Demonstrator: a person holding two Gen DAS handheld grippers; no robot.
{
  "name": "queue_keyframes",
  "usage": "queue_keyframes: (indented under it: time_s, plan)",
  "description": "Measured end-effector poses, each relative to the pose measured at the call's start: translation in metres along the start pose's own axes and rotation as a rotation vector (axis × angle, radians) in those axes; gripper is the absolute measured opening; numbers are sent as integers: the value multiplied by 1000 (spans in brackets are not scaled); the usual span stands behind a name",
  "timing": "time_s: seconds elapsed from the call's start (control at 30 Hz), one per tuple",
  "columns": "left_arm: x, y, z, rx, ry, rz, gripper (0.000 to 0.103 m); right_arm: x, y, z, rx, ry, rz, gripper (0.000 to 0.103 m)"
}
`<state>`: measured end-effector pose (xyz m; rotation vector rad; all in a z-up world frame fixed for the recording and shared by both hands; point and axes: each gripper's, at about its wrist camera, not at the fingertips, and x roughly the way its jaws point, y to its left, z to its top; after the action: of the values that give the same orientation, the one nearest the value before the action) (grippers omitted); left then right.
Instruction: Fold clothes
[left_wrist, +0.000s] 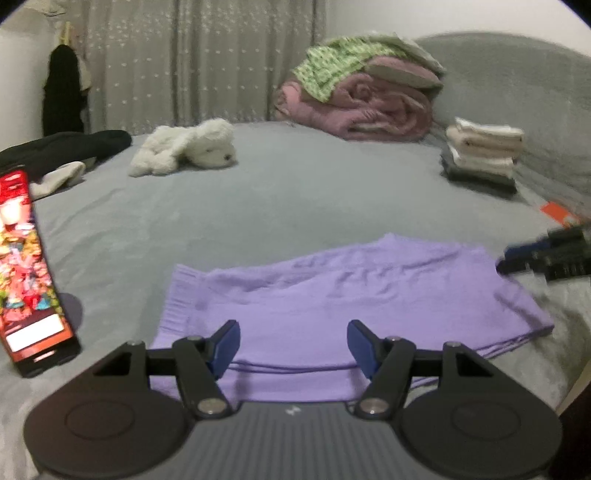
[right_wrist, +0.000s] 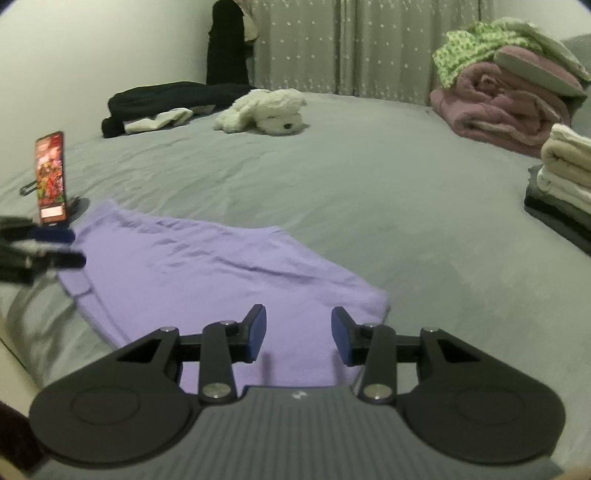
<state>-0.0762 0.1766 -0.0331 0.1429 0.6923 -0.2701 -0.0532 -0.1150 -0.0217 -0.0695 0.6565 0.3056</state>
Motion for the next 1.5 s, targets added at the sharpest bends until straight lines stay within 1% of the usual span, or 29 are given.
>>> queue_keyframes:
  time_s: [0.1,0.13,0.2,0.3,0.33,0.4,0.47,0.57,0.7,0.83,1.07,1.13,1.2,1.3,1.37,1.4,1.5]
  plan:
    - [10,-7,3,12,33,6,66,16,-16,6,42,39,10,44]
    - [13,-10,4,15,44,8,69,22,-22,6,56,54,12,44]
    - [13,-8,5,-9,54,21,70,34,-34,7,74,67,-3,44]
    - [10,-5,7,-54,64,42,70,45,-51,5,105,67,-75,44]
    - [9,-4,7,-69,67,49,70,47,-58,7,146,66,-60,44]
    - [6,-5,9,-86,59,68,70,45,-65,11,202,63,-41,44]
    - [2,-8,10,-95,38,84,70,39,-67,13,216,63,-35,44]
    - [-5,-16,15,-89,-17,86,70,34,-74,10,278,111,2,46]
    - [-9,-38,18,-63,-89,36,71,24,-88,4,417,178,123,46]
    - [-7,-68,20,18,-129,-31,70,16,-99,-1,508,242,242,46]
    - [3,-120,19,149,-138,-176,71,4,-107,-18,594,317,406,46]
    - [4,-134,18,192,-142,-219,71,4,-109,-26,639,348,466,46]
    - [3,-148,15,230,-149,-263,70,4,-110,-32,669,368,508,43]
    - [3,-168,13,302,-155,-328,70,3,-111,-37,693,387,543,33]
    - [3,-179,11,340,-159,-353,70,3,-115,-37,707,401,556,15]
    - [2,-184,10,358,-161,-363,70,3,-116,-38,719,409,566,10]
    - [2,-198,8,397,-168,-386,69,1,-121,-38,751,412,595,8]
